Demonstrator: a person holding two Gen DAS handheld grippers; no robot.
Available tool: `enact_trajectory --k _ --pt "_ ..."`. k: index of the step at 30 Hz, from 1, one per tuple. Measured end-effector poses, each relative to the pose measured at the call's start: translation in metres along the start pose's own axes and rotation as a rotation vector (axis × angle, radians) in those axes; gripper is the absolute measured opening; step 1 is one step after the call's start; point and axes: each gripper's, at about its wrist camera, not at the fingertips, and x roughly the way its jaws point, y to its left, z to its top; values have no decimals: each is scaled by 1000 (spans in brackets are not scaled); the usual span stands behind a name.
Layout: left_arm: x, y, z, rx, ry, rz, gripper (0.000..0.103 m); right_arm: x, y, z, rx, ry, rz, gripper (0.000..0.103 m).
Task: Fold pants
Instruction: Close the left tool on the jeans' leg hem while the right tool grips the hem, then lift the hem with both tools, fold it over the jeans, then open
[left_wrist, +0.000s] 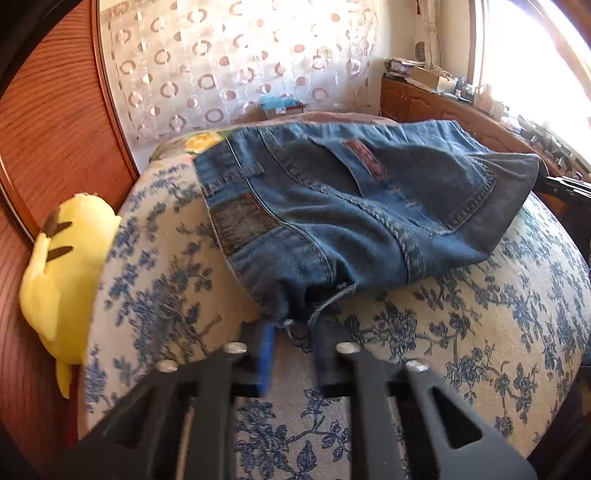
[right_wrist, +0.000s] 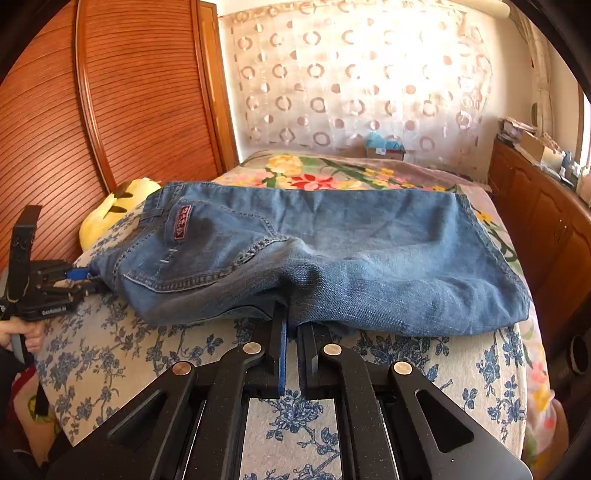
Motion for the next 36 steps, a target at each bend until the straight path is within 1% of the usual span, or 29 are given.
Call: enact_trajectory --k 4,11,14,19,22,25,28,32,34,35,36 --pt "-20 -3 20 14 -63 25 6 -8 1 10 -15 -20 -1 2" --pt "-69 7 57 -21 -191 56 4 -41 3 41 -58 -72 -11 1" --pt "-96 18 63 -40 -251 81 4 -62 10 54 -81 -102 8 1" --pt "-132 47 57 -69 -305 122 4 -92 40 62 -144 -127 58 1" --pt "-143 64 44 -82 -302 145 4 -97 57 58 -158 -111 119 1" --pt "-141 76 22 -85 -273 157 3 -95 76 47 -174 -82 167 1" --pt "-135 80 -3 -88 -231 145 4 -87 88 32 -171 -52 197 1" --pt "-129 73 -36 -96 -179 136 5 -77 88 11 -129 2 233 3" --pt "-124 69 -51 -94 -152 135 8 -72 88 0 -129 32 227 13" --pt "-122 64 -58 -85 -140 140 9 -73 88 -8 -126 41 192 21" --pt "-120 60 -65 -81 -129 134 11 -74 87 -13 -123 48 184 22"
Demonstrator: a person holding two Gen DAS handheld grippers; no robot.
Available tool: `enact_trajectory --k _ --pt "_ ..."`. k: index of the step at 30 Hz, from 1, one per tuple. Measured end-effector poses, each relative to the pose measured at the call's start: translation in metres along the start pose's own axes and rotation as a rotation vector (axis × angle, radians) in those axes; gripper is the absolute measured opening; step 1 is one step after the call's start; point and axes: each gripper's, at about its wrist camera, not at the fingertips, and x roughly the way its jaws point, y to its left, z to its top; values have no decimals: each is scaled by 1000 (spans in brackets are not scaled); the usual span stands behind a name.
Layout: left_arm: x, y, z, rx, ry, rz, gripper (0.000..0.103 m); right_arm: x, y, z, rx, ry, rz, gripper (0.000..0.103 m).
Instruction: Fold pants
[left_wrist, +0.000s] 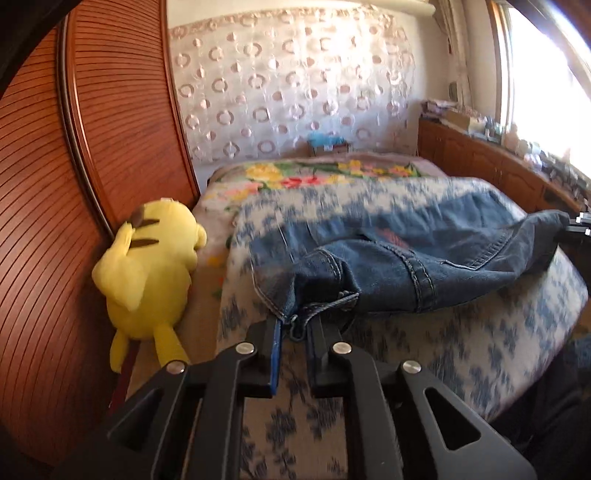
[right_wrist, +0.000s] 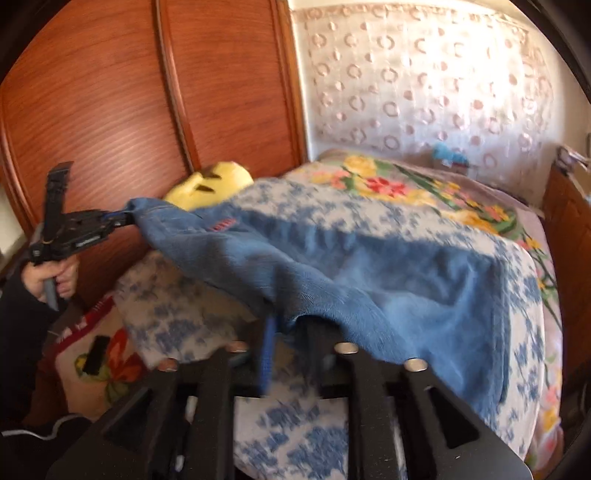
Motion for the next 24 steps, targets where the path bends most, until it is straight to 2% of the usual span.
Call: enact_trajectory --k 6,10,12,16,19,20,24 --pt "-4 -12 -15 -2 30 -16 20 -15 -13 -24 17 7 -19 26" --pt "-12 -15 -18 -2 33 -29 26 -26 -27 -34 31 -13 -68 28" --pt "-16 -14 -19 -1 30 -31 35 -29 -36 -38 51 -17 -84 30" --pt "-29 -11 -20 1 12 -49 42 -31 -54 -49 90 -13 -119 32" --pt "-38 -13 -19 3 -10 -52 57 -33 -62 -57 114 -11 -137 32" --pt "-40 -14 -17 3 -19 -57 66 -33 -65 -60 122 -11 -142 32" --pt "-42 -24 -11 4 -39 -89 67 -33 -73 -69 146 -15 -167 33"
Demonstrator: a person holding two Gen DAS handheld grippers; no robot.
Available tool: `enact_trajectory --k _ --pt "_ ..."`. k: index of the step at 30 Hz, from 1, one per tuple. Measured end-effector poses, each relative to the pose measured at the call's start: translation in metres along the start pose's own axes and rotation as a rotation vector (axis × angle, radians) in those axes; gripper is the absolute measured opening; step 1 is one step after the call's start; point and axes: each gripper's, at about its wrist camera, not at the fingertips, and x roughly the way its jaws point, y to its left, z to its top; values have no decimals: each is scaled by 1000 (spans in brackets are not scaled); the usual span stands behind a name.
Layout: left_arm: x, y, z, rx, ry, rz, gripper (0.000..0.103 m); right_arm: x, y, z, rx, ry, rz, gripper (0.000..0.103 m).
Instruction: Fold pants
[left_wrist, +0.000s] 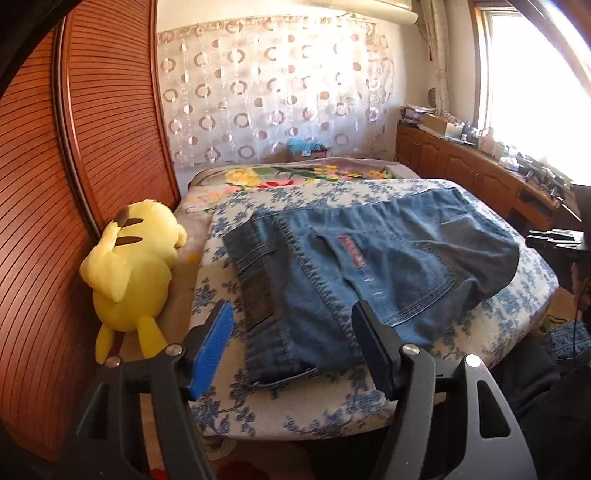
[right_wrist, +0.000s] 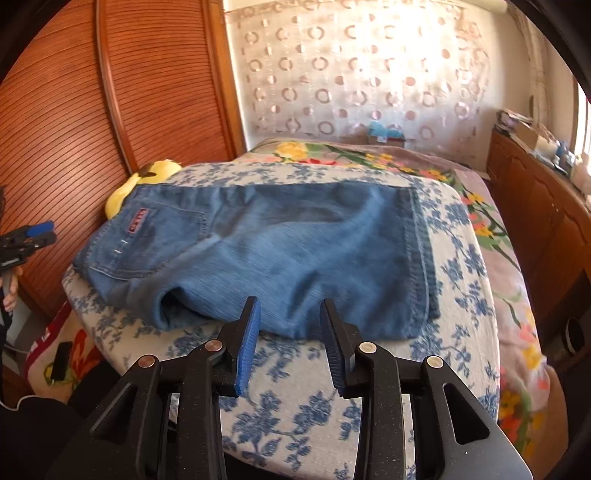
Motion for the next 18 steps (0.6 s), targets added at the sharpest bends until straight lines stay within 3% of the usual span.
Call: enact_trajectory --k 6,18 --pt "14 -27 9 23 -11 -43 67 -1 -14 -7 29 -7 -32 38" --pt "79 -94 37 75 -11 -172 67 4 -55 -27 86 7 -126 45"
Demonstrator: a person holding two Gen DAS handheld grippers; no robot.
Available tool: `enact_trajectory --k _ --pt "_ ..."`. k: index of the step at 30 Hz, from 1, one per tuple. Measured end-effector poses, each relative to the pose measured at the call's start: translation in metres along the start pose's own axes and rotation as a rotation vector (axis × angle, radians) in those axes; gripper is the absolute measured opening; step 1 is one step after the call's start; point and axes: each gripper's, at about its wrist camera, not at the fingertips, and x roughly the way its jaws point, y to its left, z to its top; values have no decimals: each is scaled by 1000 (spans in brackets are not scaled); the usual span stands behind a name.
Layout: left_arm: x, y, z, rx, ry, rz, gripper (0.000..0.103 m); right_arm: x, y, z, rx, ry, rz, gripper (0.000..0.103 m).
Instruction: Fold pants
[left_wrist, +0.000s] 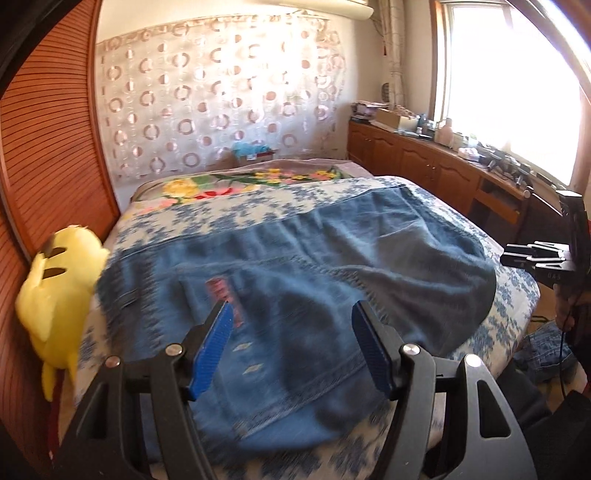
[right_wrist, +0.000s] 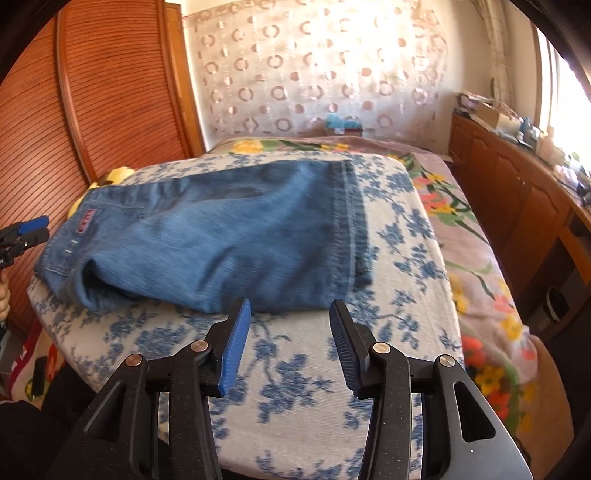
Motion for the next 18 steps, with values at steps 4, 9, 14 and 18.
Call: enact_trajectory --k 4,9,14,18 --pt "19 -11 9 16 -8 -13 67 8 -13 1 18 11 -14 45" --pt "42 -17 9 26 13 -18 67 24 -27 6 65 30 -9 45" --pt "53 -15 2 10 16 -14 67 37 -29 10 96 64 7 45" --pt "55 -12 -4 0 16 -11 67 44 -24 10 91 96 2 43"
